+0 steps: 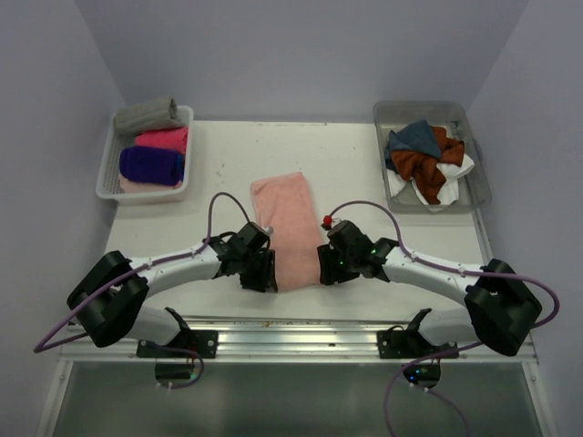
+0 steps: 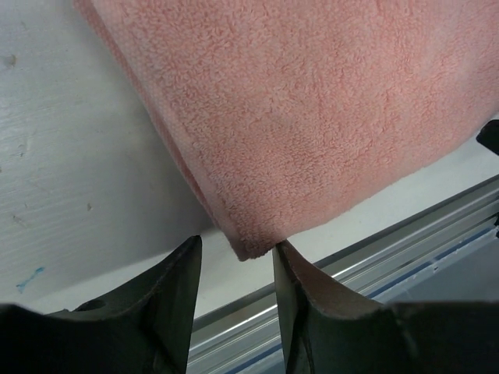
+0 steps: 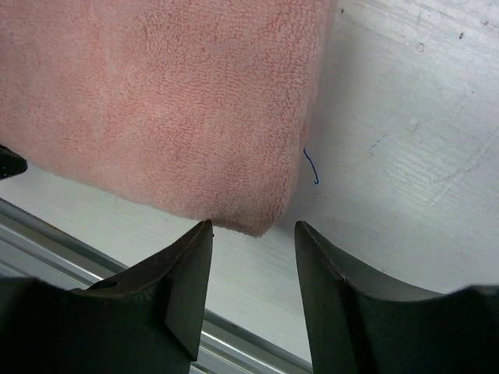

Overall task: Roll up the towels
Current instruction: Roll the towel

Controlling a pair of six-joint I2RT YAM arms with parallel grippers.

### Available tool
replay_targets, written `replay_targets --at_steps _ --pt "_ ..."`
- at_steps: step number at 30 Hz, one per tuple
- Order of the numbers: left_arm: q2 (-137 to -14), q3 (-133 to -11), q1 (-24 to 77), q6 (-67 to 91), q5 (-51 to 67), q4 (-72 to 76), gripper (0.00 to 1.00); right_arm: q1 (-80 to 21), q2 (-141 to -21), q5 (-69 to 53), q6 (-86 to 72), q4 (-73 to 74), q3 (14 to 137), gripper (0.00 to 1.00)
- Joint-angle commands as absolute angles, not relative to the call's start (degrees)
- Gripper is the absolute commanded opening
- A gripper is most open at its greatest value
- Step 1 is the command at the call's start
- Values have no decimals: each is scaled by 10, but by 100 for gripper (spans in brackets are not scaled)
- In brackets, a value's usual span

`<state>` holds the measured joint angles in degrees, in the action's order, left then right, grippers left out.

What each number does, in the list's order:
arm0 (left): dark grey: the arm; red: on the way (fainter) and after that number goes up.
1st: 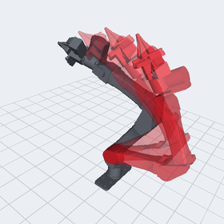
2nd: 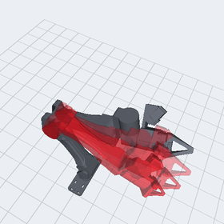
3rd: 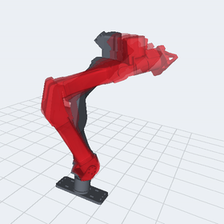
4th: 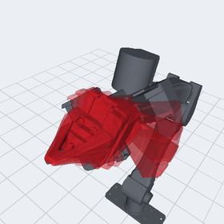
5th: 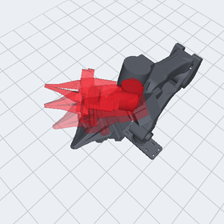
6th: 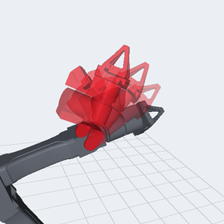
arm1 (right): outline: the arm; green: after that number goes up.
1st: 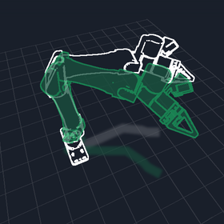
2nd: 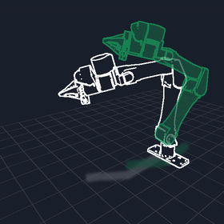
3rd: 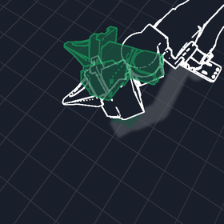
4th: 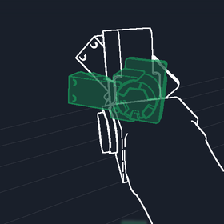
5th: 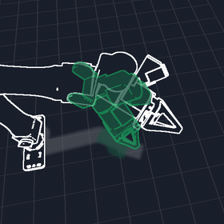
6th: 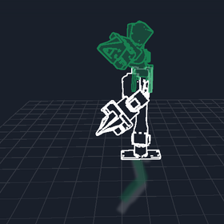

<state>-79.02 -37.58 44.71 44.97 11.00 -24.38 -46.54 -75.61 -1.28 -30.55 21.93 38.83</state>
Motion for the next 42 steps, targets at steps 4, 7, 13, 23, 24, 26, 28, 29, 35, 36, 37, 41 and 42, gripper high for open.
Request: replay_targets --at_steps 4,7,13,23,24,26,28,29,35,36,37,41,42 --pt "-808 -369 453 469 109 -197 36 -466 -755 -27 -292 168 365 50" --pt "-811 -369 454 472 101 -197 31 -466 -766 -26 -288 159 364 47" --pt "-800 -371 454 478 82 -216 12 -466 -772 -20 -283 145 366 34" --pt "-787 -358 454 483 98 -227 60 -466 -773 -12 -284 144 370 0" --pt "-787 -354 455 483 104 -223 61 -466 -772 -13 -284 143 369 0" --pt "-786 -345 457 486 107 -218 59 -466 -768 -11 -286 145 368 0" --pt "-786 -339 459 492 112 -207 52 -466 -766 -11 -286 146 368 0" --pt "-787 -339 460 494 115 -202 49 -467 -766 -11 -287 146 368 0" --pt "-802 -349 467 496 110 -200 31 -466 -766 -11 -289 145 367 0" --pt "-803 -352 467 497 98 -208 23 -466 -764 -10 -289 146 368 0" --pt "-804 -362 467 497 87 -219 9 -466 -761 -7 -288 149 370 0" --pt "-782 -390 467 501 57 -250 0 -466 -734 17 -287 170 379 0" --pt "-774 -395 467 504 38 -266 0 -466 -729 23 -287 176 382 0"
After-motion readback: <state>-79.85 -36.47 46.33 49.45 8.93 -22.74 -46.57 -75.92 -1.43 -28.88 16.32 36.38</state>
